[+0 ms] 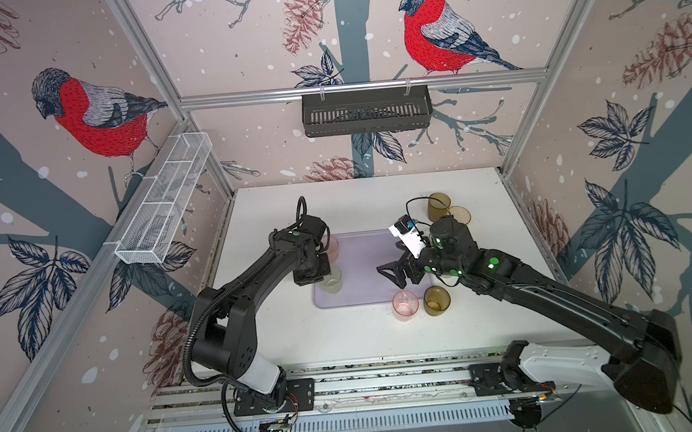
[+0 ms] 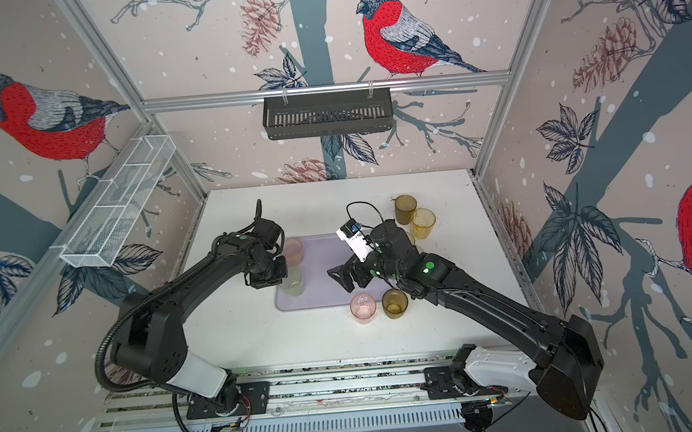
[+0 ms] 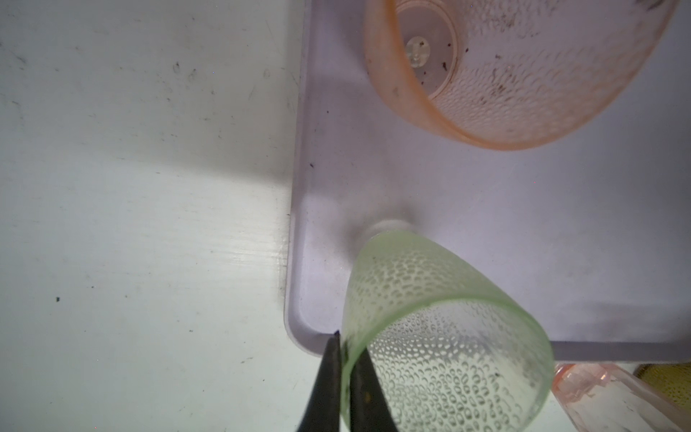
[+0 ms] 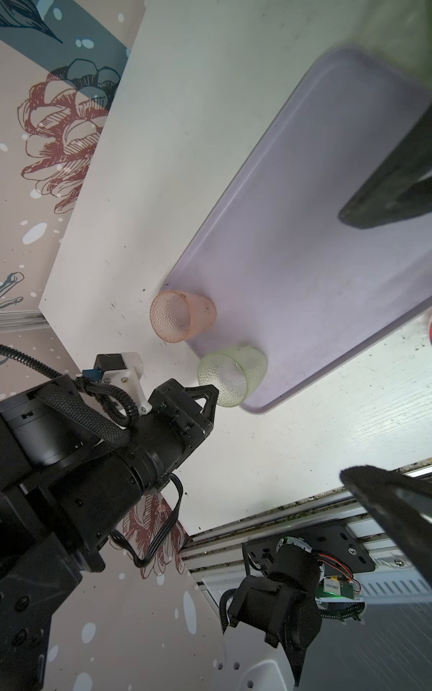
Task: Place the glasses into the tray
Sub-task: 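Lift the light green cup with the left gripper and carry it onto the tray, then lower the light green cup onto the tray and open the left gripper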
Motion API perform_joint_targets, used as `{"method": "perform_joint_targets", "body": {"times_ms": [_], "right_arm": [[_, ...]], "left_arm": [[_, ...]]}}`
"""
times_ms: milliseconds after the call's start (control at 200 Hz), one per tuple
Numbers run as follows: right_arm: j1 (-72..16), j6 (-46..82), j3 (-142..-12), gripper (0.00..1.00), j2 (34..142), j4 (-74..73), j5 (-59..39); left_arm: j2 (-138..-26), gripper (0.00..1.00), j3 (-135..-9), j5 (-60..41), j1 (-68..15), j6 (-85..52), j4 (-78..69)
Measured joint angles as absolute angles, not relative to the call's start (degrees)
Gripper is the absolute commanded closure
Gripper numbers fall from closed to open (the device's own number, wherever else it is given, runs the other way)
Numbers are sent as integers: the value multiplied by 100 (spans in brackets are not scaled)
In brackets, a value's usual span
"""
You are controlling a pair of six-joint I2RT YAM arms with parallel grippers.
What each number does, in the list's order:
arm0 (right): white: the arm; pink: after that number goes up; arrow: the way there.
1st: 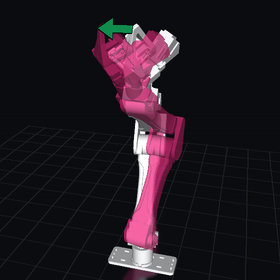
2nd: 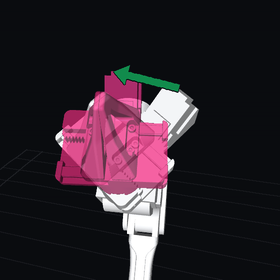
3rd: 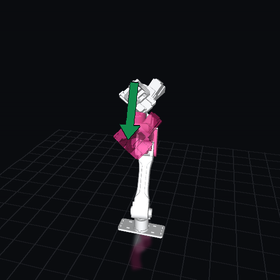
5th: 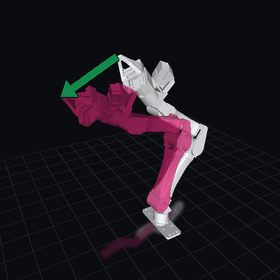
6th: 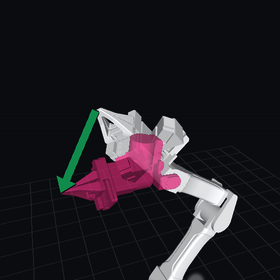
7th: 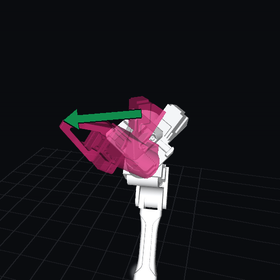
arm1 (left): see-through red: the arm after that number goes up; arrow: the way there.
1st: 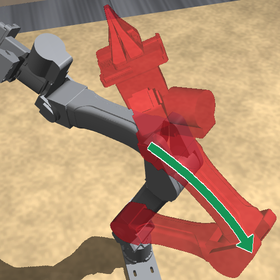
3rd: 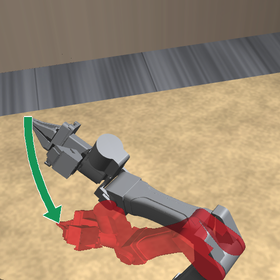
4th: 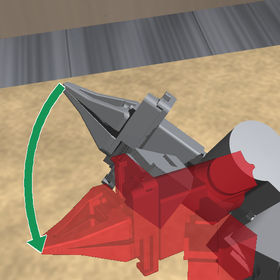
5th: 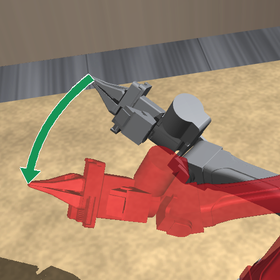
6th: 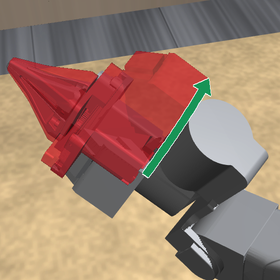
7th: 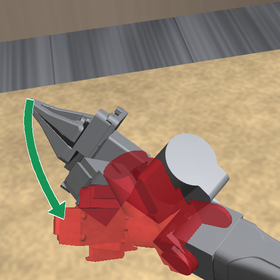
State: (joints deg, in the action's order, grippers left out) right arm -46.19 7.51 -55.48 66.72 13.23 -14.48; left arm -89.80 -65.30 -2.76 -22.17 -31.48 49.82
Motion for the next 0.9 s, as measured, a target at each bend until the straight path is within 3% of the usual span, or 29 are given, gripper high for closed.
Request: {"method": "perform_joint_targets", "body": {"times_ms": [900], "right_arm": [[-4598, 753, -5537, 1, 6663, 1323, -1450]], "left_arm": [[-9063, 96, -6584, -123, -2220, -3146, 5037]]}}
